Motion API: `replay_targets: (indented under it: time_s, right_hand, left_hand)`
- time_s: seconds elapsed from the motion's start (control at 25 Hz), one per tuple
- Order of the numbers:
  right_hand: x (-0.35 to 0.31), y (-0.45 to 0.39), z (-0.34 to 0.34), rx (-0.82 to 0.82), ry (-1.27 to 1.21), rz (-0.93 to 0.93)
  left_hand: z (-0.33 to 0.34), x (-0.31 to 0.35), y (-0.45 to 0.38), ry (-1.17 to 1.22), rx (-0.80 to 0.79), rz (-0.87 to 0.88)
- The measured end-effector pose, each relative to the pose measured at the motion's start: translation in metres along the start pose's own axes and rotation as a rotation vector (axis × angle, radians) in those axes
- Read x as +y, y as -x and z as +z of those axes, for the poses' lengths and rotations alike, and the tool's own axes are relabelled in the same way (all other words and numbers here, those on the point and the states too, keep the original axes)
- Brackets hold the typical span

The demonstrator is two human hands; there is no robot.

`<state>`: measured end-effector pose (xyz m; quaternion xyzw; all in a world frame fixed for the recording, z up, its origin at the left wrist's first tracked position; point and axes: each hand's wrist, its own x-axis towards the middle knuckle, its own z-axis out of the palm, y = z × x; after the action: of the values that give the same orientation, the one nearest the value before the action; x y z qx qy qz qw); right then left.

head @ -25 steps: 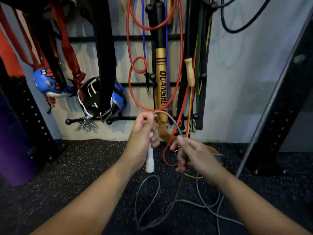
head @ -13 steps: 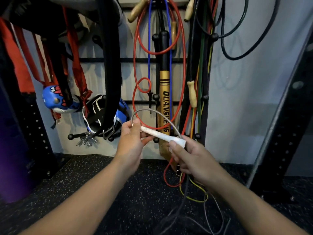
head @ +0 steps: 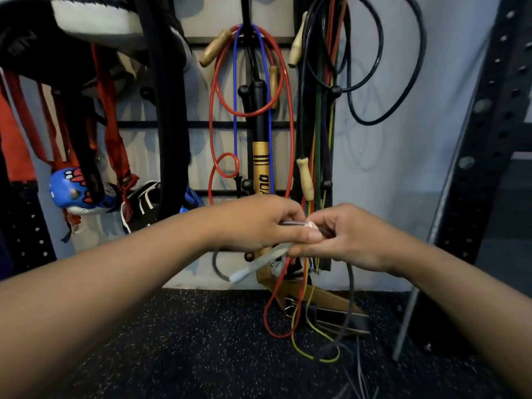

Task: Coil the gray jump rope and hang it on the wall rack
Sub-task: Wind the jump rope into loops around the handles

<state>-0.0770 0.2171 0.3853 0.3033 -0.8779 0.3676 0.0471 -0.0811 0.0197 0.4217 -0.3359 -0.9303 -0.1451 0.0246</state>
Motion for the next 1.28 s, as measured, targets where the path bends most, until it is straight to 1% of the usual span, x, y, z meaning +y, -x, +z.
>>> replay_targets:
  time_s: [0.12,0.2,0.24,0.28,0.32,0.36,0.44,0.52,0.6,0.68,0.8,0.88,0.96,1.12,1.2,1.24,1.28]
  right_hand:
    - [-0.001,0.007,-0.001,0.096,0.032,0.025]
    - [0.002,0.011,-0.005,0.110,-0.089,0.087]
    - [0.007,0.015,-0.007,0.121,-0.175,0.139]
    - [0.014,0.019,-0.009,0.143,-0.259,0.185]
    - [0.023,0.024,-0.010,0.170,-0.340,0.220]
    - [0.030,0.028,-0.008,0.191,-0.423,0.242]
    - [0.040,0.032,0.003,0.212,-0.574,0.248]
    - [0.038,0.025,0.023,0.199,-0.629,0.222]
    - [0.033,0.014,0.044,0.201,-0.613,0.188]
    - [0.032,0.005,0.058,0.263,-0.608,0.141]
    - [0.031,-0.001,0.061,0.359,-0.719,0.119]
    - [0.029,-0.002,0.057,0.346,-0.803,0.134]
    - [0.027,-0.003,0.054,0.314,-0.802,0.120]
    - [0.022,-0.002,0.052,0.228,-0.572,0.103]
    - [0.021,-0.005,0.045,0.240,-0.425,0.113]
    - [0.021,-0.007,0.038,0.257,-0.324,0.115]
    - [0.020,-0.008,0.029,0.266,-0.200,0.108]
  left_hand:
    - [0.001,0.002,-0.004,0.062,-0.058,0.044]
    - [0.003,0.001,-0.004,0.103,-0.053,0.071]
    - [0.003,-0.003,-0.003,0.158,-0.020,0.065]
    - [0.002,-0.009,0.000,0.251,0.048,0.046]
    - [0.002,-0.018,0.002,0.380,0.156,0.012]
    - [0.003,-0.028,0.005,0.558,0.287,-0.021]
    - [0.012,-0.040,0.005,1.010,0.520,-0.039]
    - [0.030,-0.039,-0.002,1.375,0.676,-0.015]
    - [0.042,-0.033,-0.011,1.595,0.806,-0.010]
    - [0.045,-0.030,-0.016,1.721,0.904,-0.028]
    - [0.048,-0.035,-0.012,1.743,0.927,-0.087]
    - [0.052,-0.040,-0.006,1.737,0.911,-0.119]
    - [0.055,-0.045,0.000,1.759,0.905,-0.133]
    - [0.058,-0.050,0.007,1.785,0.922,-0.140]
    - [0.059,-0.055,0.010,1.767,0.869,-0.164]
    - [0.059,-0.059,0.012,1.715,0.835,-0.200]
    - [0.057,-0.061,0.013,1.613,0.813,-0.253]
